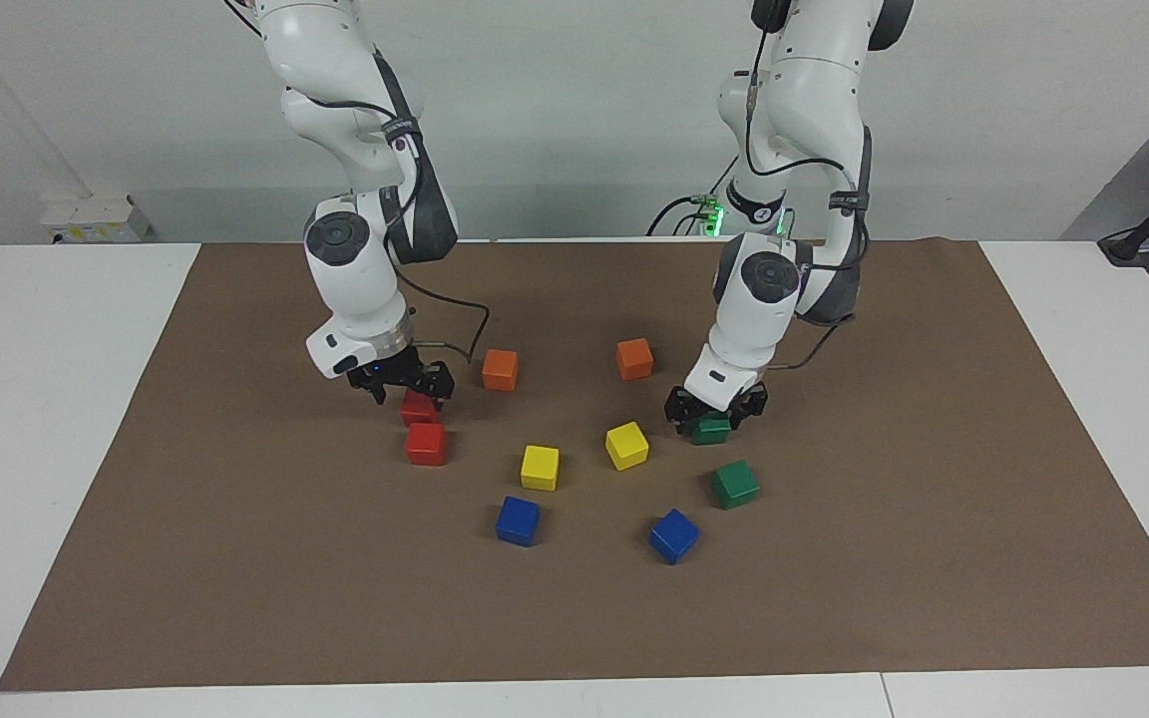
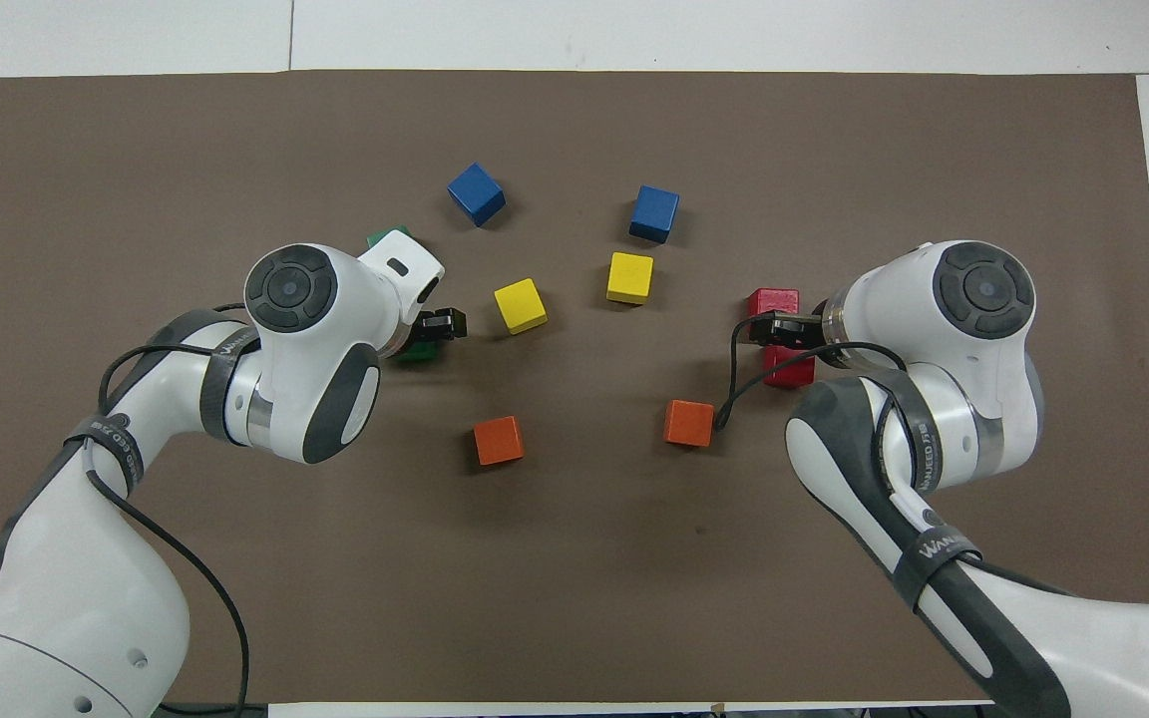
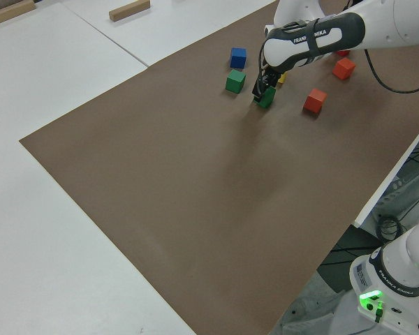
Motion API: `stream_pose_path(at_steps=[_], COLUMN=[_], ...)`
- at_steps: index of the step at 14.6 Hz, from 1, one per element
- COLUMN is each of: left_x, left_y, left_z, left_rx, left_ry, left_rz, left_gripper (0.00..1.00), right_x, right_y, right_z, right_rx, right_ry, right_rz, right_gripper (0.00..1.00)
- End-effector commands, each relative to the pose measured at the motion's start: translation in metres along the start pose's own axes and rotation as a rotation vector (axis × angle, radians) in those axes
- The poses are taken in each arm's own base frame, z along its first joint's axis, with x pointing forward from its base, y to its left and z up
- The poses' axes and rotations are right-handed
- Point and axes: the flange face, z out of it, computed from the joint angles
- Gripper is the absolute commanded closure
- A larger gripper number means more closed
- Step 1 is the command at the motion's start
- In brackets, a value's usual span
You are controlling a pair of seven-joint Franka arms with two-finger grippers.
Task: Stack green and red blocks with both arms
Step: 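Grasp the nearer green cube with the left gripper while the right gripper grasps red, then carry the green cube outward with the left gripper while the right gripper carries red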
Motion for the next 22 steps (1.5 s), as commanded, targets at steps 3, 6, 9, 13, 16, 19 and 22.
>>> stream_pose_path(at_steps=[3,6,9,13,16,19,22], left_x=[-0.001,0.006,0.027,0.039,0.034,0.02,0.005], left_y=[0.002,-0.009,-0.078,-0.203,-0.317,-0.359,-0.365], left_z=[0.003,-0.015,-0.07,-0.088,-0.091,-0.078,-0.046], left_rx=[0.027,0.038,0.041,0.06,0.068,0.074,0.08], left_ry=[0.0,-0.014,0.011,-0.012,-0.015,-0.002,0.03], left_rz=[0.004,-0.006,-0.07,-0.08,0.006,0.032,0.034], left_gripper=[1.0,1.0,1.0,1.0,1.0,1.0,1.0], right_x=[-0.006,-0.007,-0.008,-0.013,-0.015,-0.021,-0.016], right_y=[-0.002,-0.001,0.0,0.001,0.0,-0.009,-0.011], right_z=[0.01,0.016,0.024,0.037,0.039,0.033,-0.003], right_rx=[0.008,0.003,0.005,0.015,0.013,0.004,-0.015], right_ry=[0.002,-0.009,-0.003,0.024,0.02,-0.003,-0.035], right_rz=[0.012,0.008,0.007,0.007,0.001,-0.021,-0.04], right_gripper=[0.01,0.01,0.01,0.01,0.29,0.89,0.94])
